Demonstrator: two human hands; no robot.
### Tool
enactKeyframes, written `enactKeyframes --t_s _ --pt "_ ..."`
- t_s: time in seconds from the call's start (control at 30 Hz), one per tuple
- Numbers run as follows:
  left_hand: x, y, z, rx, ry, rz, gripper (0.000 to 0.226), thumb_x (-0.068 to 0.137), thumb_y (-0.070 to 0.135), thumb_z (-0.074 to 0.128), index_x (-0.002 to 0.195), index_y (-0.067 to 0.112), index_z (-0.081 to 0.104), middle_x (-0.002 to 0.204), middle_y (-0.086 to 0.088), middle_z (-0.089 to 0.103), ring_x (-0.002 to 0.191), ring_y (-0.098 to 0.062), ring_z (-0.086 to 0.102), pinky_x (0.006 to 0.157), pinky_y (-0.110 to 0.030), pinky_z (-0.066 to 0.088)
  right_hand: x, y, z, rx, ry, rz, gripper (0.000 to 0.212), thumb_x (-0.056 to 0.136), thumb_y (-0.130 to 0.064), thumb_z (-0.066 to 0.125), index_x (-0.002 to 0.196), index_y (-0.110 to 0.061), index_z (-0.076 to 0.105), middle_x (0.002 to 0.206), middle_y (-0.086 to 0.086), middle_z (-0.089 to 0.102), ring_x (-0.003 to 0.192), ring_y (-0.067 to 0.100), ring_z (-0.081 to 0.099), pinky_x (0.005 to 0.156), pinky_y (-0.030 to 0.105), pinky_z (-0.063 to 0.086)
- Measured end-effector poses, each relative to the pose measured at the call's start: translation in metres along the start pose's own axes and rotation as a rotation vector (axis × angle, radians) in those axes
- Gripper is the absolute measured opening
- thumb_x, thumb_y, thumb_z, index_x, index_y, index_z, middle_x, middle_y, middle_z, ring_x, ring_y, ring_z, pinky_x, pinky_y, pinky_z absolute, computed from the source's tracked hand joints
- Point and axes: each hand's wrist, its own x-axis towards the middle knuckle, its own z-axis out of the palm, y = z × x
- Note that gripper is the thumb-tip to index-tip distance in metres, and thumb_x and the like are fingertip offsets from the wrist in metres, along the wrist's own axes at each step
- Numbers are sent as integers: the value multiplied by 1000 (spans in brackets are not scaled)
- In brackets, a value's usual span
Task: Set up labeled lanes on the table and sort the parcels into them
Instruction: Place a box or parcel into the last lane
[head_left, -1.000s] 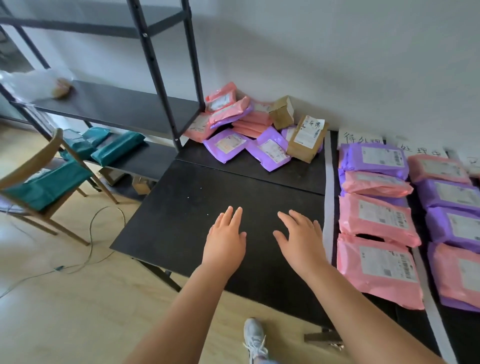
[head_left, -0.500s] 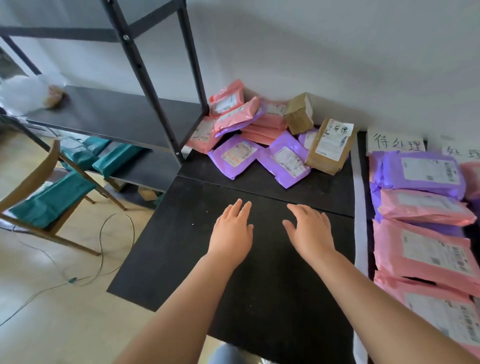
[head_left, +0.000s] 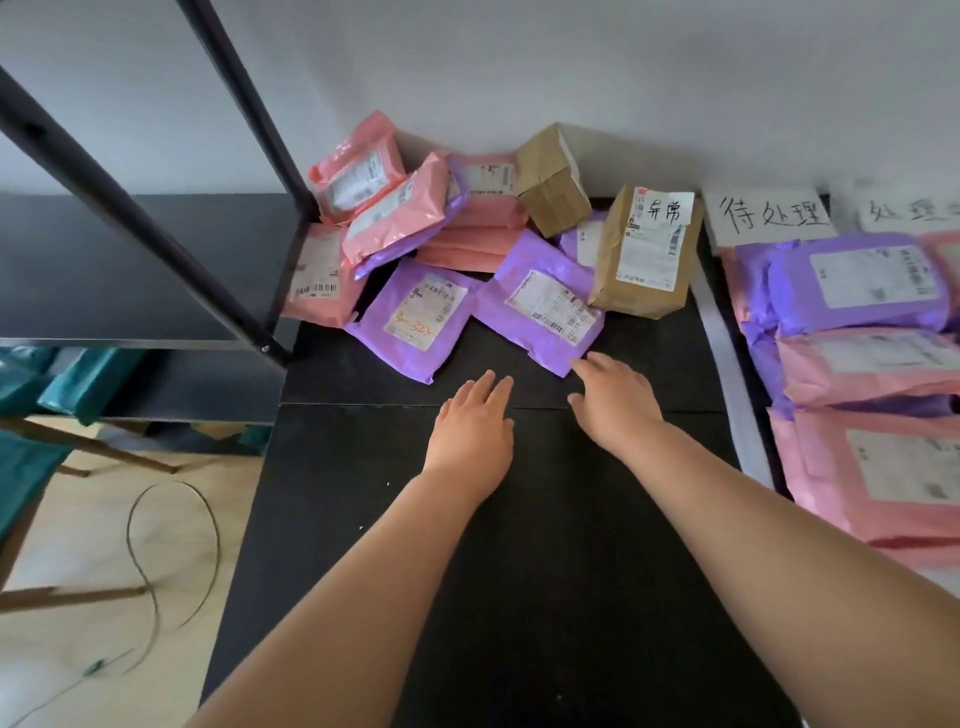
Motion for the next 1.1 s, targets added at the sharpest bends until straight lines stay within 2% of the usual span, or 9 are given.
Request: enactKeyframes --t_s 0.17,0.3,0.37,0.53,0.67,0.87,0.97,1.1 --pt "21 -16 1 17 -45 43 56 105 22 39 157 23 19 165 0 13 152 -21 11 123 -36 12 34 -16 9 -45 -141 1 59 103 -27 46 155 -18 19 164 4 17 148 25 22 120 47 20" --pt "33 -20 3 10 -49 71 55 105 19 39 157 23 20 165 0 14 151 -21 11 122 -35 11 47 -21 16 -29 -224 34 77 101 -28 50 158 -17 0 159 8 29 143 28 32 118 47 23" --pt "35 -21 6 6 -61 80 55 105 19 39 156 23 20 165 0 15 151 -21 12 122 -35 12 45 -20 20 -70 -240 41 80 101 -30 50 158 -17 -4 158 8 30 142 29 34 117 47 24" --pt "33 -15 8 29 -64 103 54 104 18 40 155 20 24 163 -1 19 150 -22 17 120 -34 14 29 -12 26 -179 -244 34 73 99 -30 51 158 -15 8 157 7 27 140 30 34 117 49 25" --pt "29 -8 9 46 -56 124 53 104 17 39 155 18 25 162 -3 22 148 -22 18 119 -35 16 14 1 32 -227 -208 -5 57 99 -22 48 152 -15 27 153 7 31 139 28 33 119 48 21" --pt "32 3 25 113 -107 117 52 103 15 39 154 18 26 163 -4 18 149 -23 16 119 -37 17 -10 27 42 -167 -181 -136 37 102 -21 43 138 -20 50 163 -1 19 150 18 17 123 44 12" --pt "38 5 36 165 -105 119 56 100 9 41 153 18 25 164 -4 15 149 -25 14 120 -39 16 -18 37 44 -115 -154 -151 37 100 -15 45 135 -19 54 158 -4 31 146 13 25 123 40 14" --pt "52 2 49 318 -148 108 65 101 10 39 158 21 8 166 -3 -4 153 -27 -3 123 -43 7 -28 45 43 -102 -95 -121 31 98 -11 47 126 -18 59 131 -2 58 126 15 49 118 33 23"
